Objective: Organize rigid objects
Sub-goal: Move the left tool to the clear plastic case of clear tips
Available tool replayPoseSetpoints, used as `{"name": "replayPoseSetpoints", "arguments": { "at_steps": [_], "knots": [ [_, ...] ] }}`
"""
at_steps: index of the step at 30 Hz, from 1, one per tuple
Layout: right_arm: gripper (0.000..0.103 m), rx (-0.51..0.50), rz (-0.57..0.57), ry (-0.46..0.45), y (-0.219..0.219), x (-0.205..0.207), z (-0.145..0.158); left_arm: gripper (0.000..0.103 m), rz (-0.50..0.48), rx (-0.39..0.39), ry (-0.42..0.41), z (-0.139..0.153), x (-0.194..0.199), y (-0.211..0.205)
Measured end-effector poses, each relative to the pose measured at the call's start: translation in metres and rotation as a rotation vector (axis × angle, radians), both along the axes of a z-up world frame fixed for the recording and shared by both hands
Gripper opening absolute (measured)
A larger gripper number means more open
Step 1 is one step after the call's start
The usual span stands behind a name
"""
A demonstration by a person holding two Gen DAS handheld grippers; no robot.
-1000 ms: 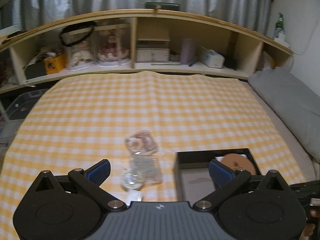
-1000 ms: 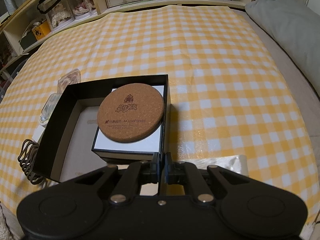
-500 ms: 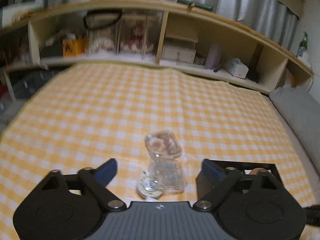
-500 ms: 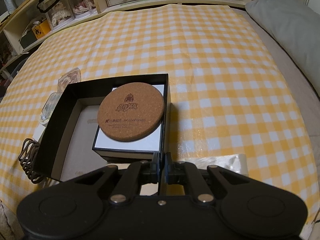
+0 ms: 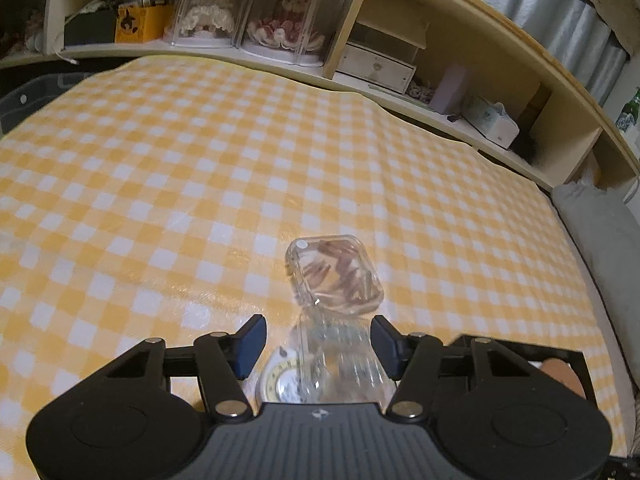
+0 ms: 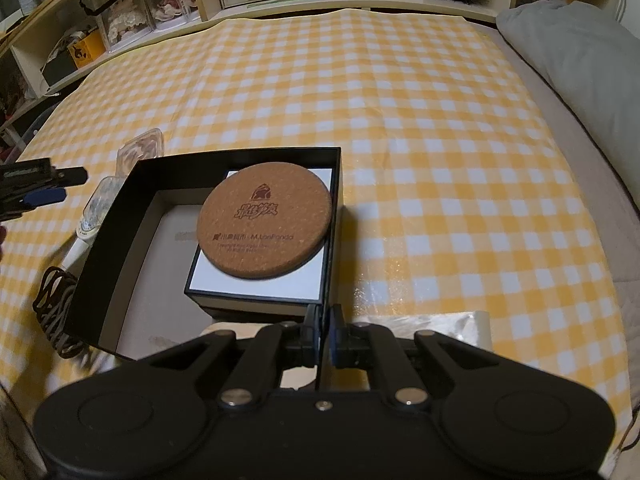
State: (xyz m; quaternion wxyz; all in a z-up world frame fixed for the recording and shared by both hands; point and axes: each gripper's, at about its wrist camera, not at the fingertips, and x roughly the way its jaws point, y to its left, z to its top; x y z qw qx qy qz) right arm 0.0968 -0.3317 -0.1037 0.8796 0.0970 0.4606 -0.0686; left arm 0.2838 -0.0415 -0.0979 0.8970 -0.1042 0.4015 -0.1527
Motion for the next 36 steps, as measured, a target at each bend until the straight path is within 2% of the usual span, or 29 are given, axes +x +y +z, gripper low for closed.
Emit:
{"name": "replayPoseSetpoints", "arguments": {
  "at_steps": [6, 8, 11, 12, 14, 22, 25, 27, 28, 29, 31, 32, 36],
  "knots": [
    [0.006, -0.001, 0.002, 0.0, 0.0, 0.0, 0.0, 0.058, -0.03, -0.039, 0.041, -0.019, 0.019, -0.009],
    [0.006, 0.002, 0.003, 0.001, 0.001, 0.001, -0.001, 0.058, -0.054, -0.009, 0.05, -0.024, 0.02, -0.017],
    [0.006, 0.009, 0.001, 0.008, 0.0, 0.003, -0.005, 0.059, -0.081, 0.08, 0.031, -0.029, 0.017, -0.024],
    [0.006, 0.01, 0.001, 0.01, 0.0, 0.004, -0.006, 0.059, -0.082, 0.079, 0.029, -0.029, 0.016, -0.022],
    [0.006, 0.01, 0.0, 0.015, 0.0, 0.006, -0.007, 0.059, -0.062, 0.078, 0.033, -0.028, 0.016, -0.015],
    [0.006, 0.008, 0.001, 0.017, 0.001, 0.009, -0.009, 0.057, 0.021, 0.176, -0.001, -0.015, 0.016, 0.007],
    [0.006, 0.009, 0.001, 0.017, 0.001, 0.009, -0.009, 0.057, 0.005, 0.105, -0.016, -0.006, 0.013, 0.012],
    [0.006, 0.008, 0.001, 0.017, 0.001, 0.009, -0.008, 0.06, -0.068, 0.077, -0.034, 0.003, 0.009, 0.006],
    [0.007, 0.009, 0.001, 0.017, 0.001, 0.009, -0.008, 0.062, -0.139, 0.083, -0.054, 0.008, 0.005, 0.001],
    [0.006, 0.01, 0.001, 0.018, 0.001, 0.01, -0.009, 0.063, -0.208, 0.113, -0.081, 0.013, -0.001, -0.005],
    [0.006, 0.011, 0.001, 0.018, 0.001, 0.01, -0.009, 0.074, -0.311, 0.211, -0.139, 0.018, -0.013, -0.017],
    [0.007, 0.011, 0.002, 0.019, 0.001, 0.01, -0.01, 0.075, -0.361, 0.264, -0.155, 0.017, -0.018, -0.023],
    [0.007, 0.01, 0.001, 0.018, 0.001, 0.01, -0.009, 0.075, -0.465, 0.398, -0.118, 0.0, -0.024, -0.038]
  ]
}}
